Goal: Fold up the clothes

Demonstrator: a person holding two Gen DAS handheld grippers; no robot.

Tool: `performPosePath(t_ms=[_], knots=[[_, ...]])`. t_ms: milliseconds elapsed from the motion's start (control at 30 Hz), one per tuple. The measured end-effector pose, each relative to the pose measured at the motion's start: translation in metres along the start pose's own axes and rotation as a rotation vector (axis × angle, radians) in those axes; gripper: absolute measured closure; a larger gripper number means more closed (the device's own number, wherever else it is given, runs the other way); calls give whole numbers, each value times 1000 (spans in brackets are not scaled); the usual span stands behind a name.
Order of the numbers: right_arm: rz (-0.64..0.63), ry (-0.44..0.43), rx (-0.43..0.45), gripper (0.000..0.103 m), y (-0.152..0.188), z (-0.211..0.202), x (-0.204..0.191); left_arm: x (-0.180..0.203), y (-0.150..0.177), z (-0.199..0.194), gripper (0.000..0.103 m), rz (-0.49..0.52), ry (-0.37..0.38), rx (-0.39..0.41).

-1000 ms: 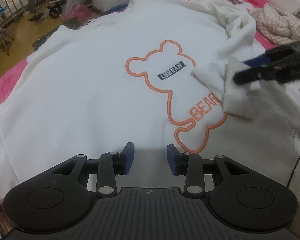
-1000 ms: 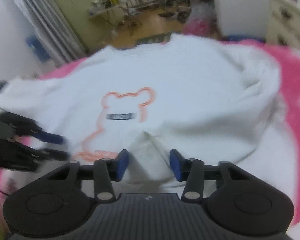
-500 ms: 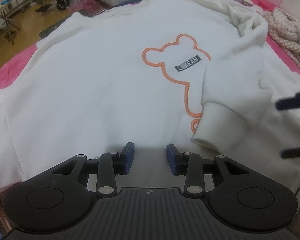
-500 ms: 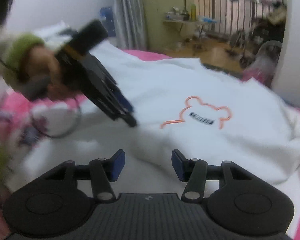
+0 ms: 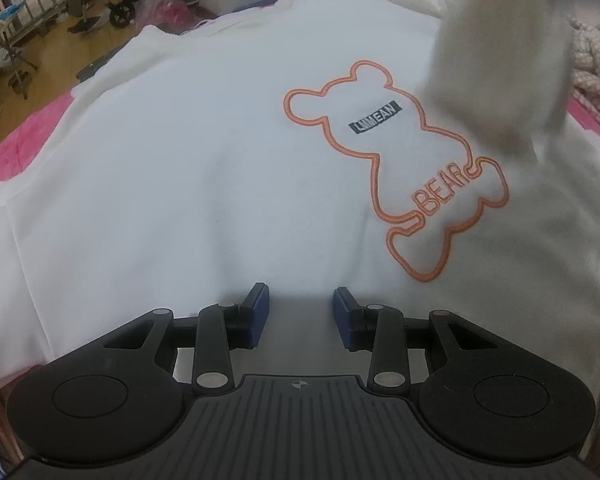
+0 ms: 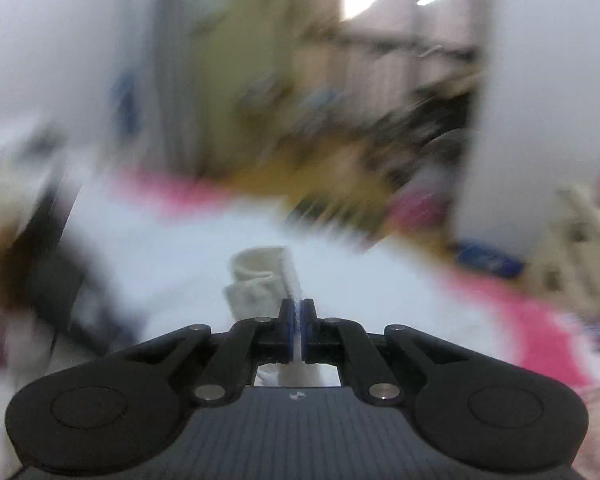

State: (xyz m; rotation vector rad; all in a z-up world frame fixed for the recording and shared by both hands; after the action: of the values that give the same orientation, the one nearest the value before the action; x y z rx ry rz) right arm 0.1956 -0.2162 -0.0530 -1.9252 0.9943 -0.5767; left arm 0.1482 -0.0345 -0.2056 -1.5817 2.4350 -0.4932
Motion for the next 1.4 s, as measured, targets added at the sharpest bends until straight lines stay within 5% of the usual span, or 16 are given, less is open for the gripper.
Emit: performPosePath(t_ms=[100, 233, 367, 600, 767, 933, 1000, 1200, 1400], knots=[[159, 187, 162, 100, -48, -63, 111, 0, 1, 0, 67, 5, -4, 1], [351, 389, 310, 100, -67, -128, 229, 1, 2, 2, 67, 18, -15, -4], [447, 462, 333, 100, -60, -136, 291, 4, 1, 2, 67, 26, -36, -16], [522, 464, 396, 100, -45, -137, 334, 5, 2, 2, 67, 29, -56, -31], [590, 587, 356, 100, -2, -151, 377, 6, 2, 3, 67, 34, -62, -38], [925, 836, 97, 78, 116, -137, 454, 8, 3, 3, 67, 43, -73, -37], [1041, 914, 78, 78, 150, -148, 462, 9, 3, 2, 67, 51, -75, -38], [1130, 896, 274, 70, 160, -182, 451, 8, 1, 2, 66, 53, -70, -39], [1196, 655, 254, 59, 135, -147, 444, 8, 2, -1, 66, 39, -63, -35]])
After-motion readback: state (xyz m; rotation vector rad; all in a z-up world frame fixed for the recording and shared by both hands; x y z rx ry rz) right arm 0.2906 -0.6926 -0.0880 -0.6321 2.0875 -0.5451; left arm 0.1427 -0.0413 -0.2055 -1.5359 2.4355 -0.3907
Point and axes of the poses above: each gripper's, at about its wrist camera, not at the fingertips, and z roughly the way its jaws point, x to its right, y to its underside, the point moved 8 cm from there along z, roughly the way its jaws point, and after that the axes turned 2 degrees about -x, right-handed, at the moved point
